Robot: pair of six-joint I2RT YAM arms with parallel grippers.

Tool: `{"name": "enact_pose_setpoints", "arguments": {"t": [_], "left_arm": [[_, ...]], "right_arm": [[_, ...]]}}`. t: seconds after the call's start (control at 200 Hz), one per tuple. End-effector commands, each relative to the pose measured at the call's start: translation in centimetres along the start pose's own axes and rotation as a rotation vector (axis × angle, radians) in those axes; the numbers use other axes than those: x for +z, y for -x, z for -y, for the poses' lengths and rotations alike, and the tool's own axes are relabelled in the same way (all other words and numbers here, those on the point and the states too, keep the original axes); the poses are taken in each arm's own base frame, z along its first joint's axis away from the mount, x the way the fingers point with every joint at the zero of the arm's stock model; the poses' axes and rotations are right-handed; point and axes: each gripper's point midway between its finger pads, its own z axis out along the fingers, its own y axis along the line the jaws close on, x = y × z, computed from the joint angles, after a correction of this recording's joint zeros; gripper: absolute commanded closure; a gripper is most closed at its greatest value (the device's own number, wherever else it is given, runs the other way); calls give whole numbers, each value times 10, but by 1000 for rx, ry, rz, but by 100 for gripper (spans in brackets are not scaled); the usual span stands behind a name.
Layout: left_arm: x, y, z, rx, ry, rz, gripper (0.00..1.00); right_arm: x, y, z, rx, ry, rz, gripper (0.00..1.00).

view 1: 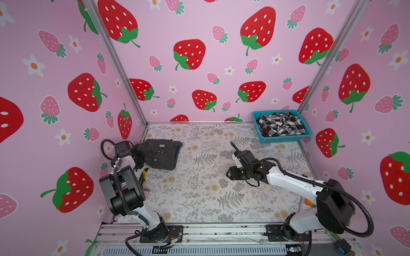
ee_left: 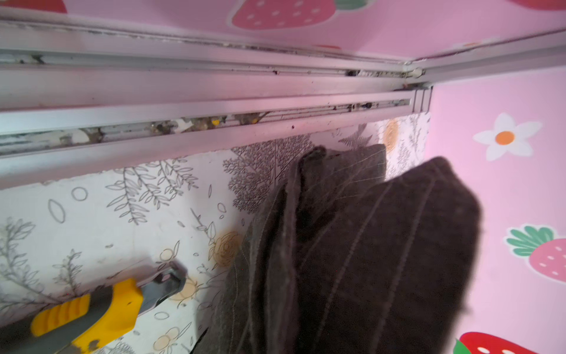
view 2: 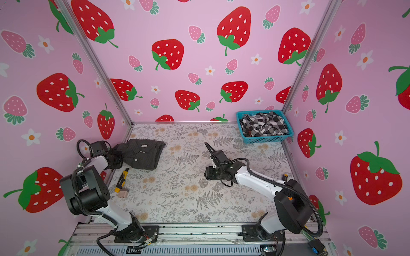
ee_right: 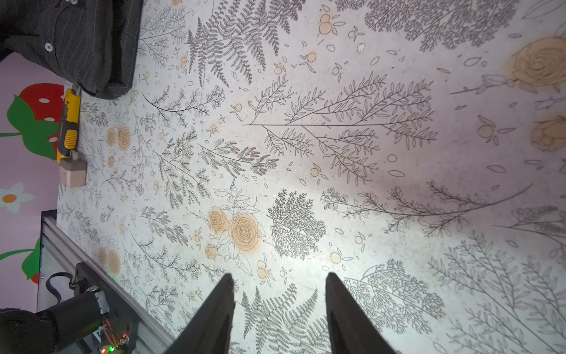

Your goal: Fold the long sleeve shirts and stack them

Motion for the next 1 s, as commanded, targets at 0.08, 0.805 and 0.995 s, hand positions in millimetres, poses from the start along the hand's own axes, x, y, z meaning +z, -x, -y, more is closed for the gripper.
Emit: {"name": "enact_pose_setpoints", "arguments": {"t": [0.08, 0.805, 0.995], "left_arm": [[18, 7, 22, -44, -66, 5, 100], [-42, -200, 38, 1065, 281, -237, 30], [-2, -279, 39, 1174, 273, -403, 52]], "right_arm": [[-12, 0, -1, 4, -8, 18, 49], [-5, 7, -6, 3, 26, 44, 49], [-10, 6, -4, 13, 17, 55, 49]]}}
